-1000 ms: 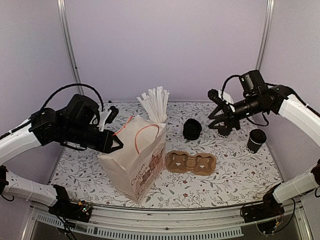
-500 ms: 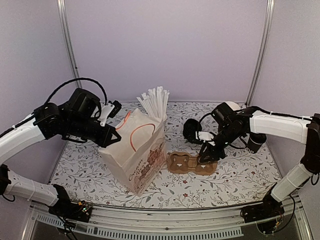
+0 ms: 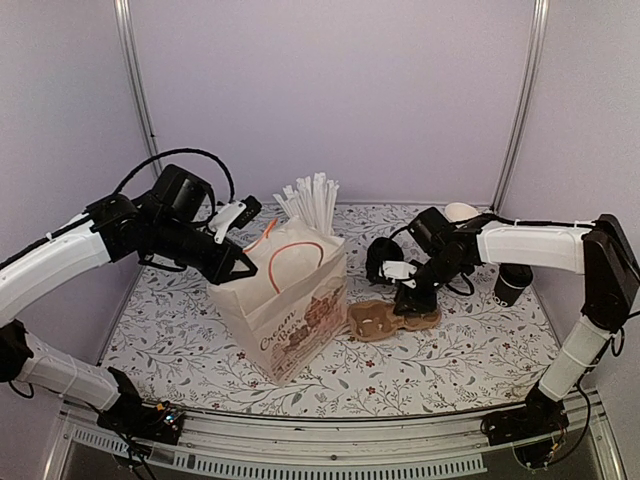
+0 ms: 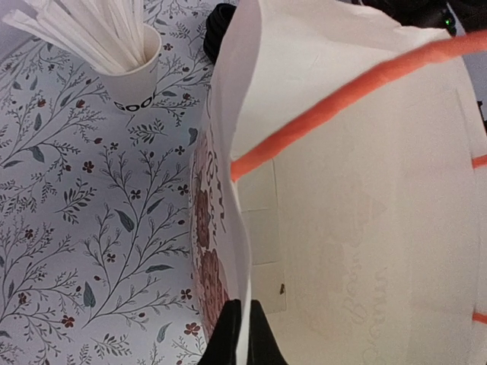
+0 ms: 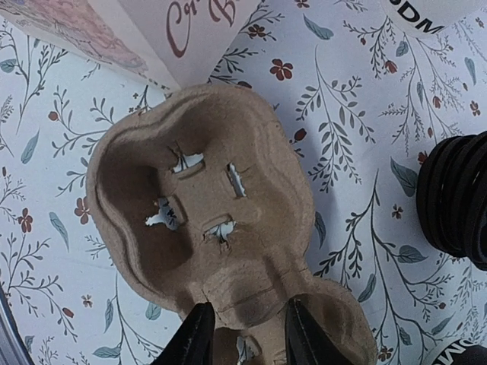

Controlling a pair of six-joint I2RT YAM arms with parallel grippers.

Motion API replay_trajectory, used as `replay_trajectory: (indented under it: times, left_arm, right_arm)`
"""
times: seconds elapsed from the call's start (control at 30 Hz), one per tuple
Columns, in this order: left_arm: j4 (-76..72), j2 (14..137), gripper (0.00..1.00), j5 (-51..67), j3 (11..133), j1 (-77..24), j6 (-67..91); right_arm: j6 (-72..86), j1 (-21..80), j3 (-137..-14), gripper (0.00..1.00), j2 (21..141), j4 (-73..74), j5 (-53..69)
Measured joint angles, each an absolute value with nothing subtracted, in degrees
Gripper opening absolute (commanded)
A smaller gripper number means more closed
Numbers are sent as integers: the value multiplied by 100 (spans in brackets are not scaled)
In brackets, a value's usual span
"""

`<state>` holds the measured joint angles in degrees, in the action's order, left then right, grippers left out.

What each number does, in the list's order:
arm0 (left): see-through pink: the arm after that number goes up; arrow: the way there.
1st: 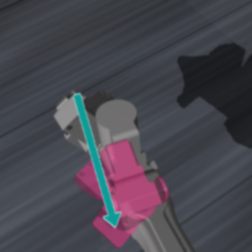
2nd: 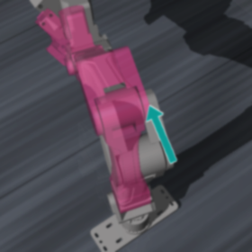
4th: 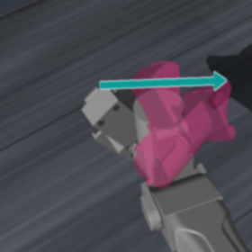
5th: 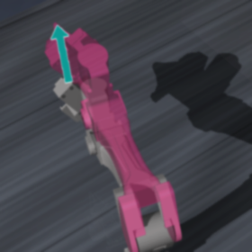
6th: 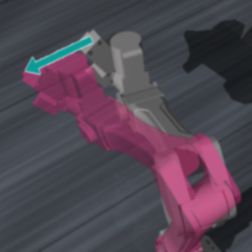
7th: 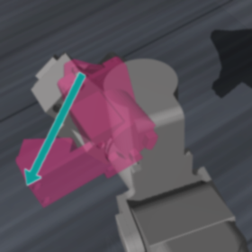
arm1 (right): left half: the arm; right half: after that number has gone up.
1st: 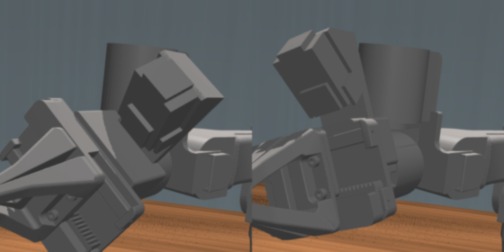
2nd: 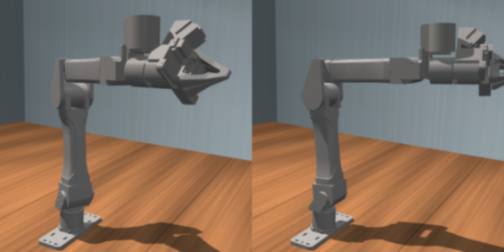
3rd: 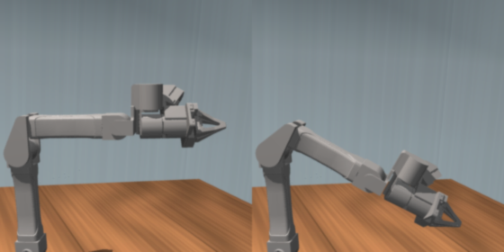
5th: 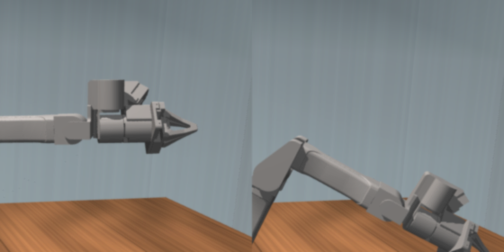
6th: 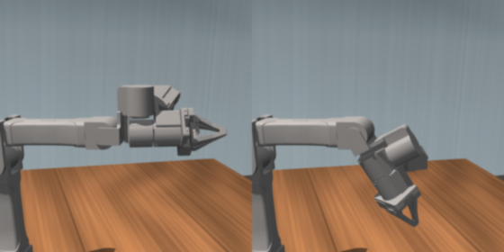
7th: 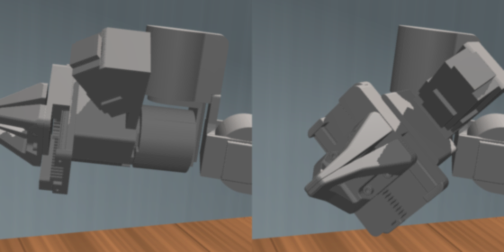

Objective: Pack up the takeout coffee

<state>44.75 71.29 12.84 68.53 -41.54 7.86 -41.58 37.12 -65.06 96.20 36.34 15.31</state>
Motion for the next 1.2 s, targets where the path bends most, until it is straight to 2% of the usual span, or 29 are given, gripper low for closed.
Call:
replay_trajectory:
  times: [0.07,0.23,0.5,0.8,1.2]
  left_arm:
    - [4442,7137,6,1358,6853,-4145,707]
    - [4390,7140,30,1455,6853,-4099,548]
    - [4351,7118,50,1439,6864,-4064,473]
    - [4185,6657,54,1393,6792,-4047,681]
    - [3922,6528,55,1363,6563,-4042,816]
  right_arm:
    - [-4169,3712,-6545,41,9620,3618,1529]
    - [-4410,3712,-6552,50,9609,3651,1577]
    - [-5404,3712,-6584,58,9509,3992,1767]
    - [-6399,3712,-6746,57,9566,4080,1459]
    - [-6882,3715,-7107,52,10224,4252,1278]
